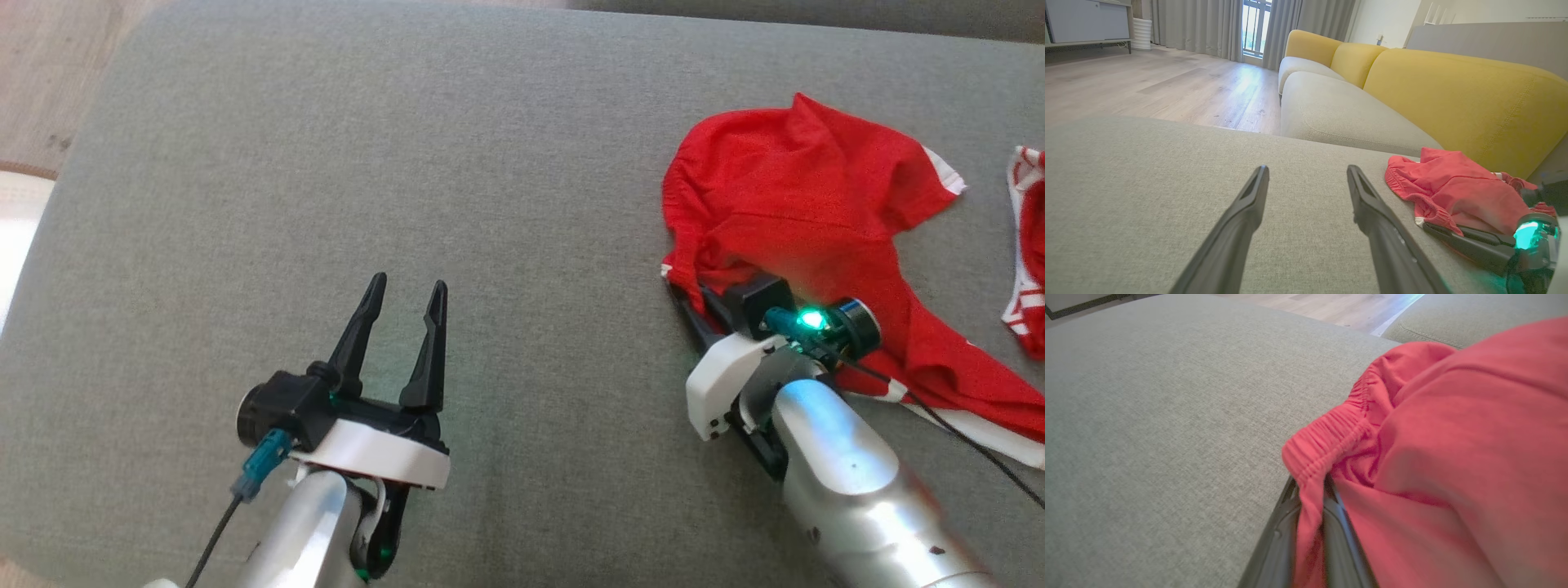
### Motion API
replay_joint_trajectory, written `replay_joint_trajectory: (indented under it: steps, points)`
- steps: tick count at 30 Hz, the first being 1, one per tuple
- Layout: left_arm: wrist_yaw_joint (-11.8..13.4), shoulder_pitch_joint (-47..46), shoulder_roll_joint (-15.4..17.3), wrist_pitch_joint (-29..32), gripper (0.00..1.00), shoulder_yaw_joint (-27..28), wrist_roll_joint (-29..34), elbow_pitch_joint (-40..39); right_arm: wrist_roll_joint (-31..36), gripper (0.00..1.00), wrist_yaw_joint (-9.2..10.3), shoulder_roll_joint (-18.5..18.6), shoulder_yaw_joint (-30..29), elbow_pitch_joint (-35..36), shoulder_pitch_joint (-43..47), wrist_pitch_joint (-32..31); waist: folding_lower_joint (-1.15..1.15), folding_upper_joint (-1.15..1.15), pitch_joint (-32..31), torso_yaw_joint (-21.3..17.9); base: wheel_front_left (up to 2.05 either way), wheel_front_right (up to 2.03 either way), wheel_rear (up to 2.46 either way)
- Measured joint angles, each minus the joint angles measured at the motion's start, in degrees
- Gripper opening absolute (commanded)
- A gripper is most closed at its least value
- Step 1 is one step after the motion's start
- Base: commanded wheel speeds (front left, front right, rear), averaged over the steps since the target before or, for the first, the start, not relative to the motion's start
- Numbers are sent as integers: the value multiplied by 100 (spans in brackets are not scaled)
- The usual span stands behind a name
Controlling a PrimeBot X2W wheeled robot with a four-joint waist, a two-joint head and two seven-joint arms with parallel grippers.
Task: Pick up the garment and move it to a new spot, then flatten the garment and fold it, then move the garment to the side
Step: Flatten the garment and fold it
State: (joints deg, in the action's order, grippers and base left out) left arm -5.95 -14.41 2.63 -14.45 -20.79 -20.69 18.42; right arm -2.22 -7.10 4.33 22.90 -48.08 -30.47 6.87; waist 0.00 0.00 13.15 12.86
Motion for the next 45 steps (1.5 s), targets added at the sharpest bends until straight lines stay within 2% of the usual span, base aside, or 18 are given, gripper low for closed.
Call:
replay_joint_trajectory:
  steps: [5, 9, 16, 21, 24, 29, 37, 38, 39, 45]
  points:
    - [10, -8, 0, 0, 100, 3, 0, 16, -624, 0, 0, 1, 632, 26, -16, 333, 0, 0, -80, -109, 0, 0, 0]
    - [11, -8, 0, 0, 100, 26, 2, 47, -1313, 0, 0, -3, 1335, 542, -15, 444, 0, 0, -165, -207, 0, 0, 0]
    - [10, -3, 0, 0, 100, 54, 10, 99, -1987, 0, 0, 5, 2274, 1368, -8, 516, -1, 0, -308, -340, 0, 0, 0]
    - [9, -2, 0, 0, 100, 53, 10, 100, -2457, 0, 0, 296, 2574, 1838, -4, 360, -1, 0, -320, -348, 0, 0, 0]
    - [8, -2, 0, 0, 100, 44, 9, 85, -2557, 0, 0, 545, 2507, 1816, -47, 229, -1, 0, -258, -290, 0, 0, 0]
    - [7, -9, 0, 0, 100, 0, 5, 91, -2646, 0, 0, 701, 2396, 1451, -421, 65, 0, 0, -114, -141, 0, 0, 0]
    - [8, -108, -1, 0, 100, -108, -60, 156, -2499, 2, 0, 809, 2742, 590, -852, 67, 0, 0, -16, 114, 0, 0, 0]
    - [8, -110, -1, 0, 100, -108, -59, 159, -2501, 42, 0, 805, 2777, 489, -868, 69, 0, 0, -12, 125, 0, 0, 0]
    - [9, -119, -1, 0, 100, -109, -59, 159, -2497, 100, 0, 788, 2795, 226, -923, 78, 0, 0, -5, 142, 0, 0, 0]
    - [14, -165, -1, 0, 100, -105, -58, 162, -2441, 100, 0, 624, 2870, -344, -1107, 241, 0, 0, -19, 99, 0, 0, 0]
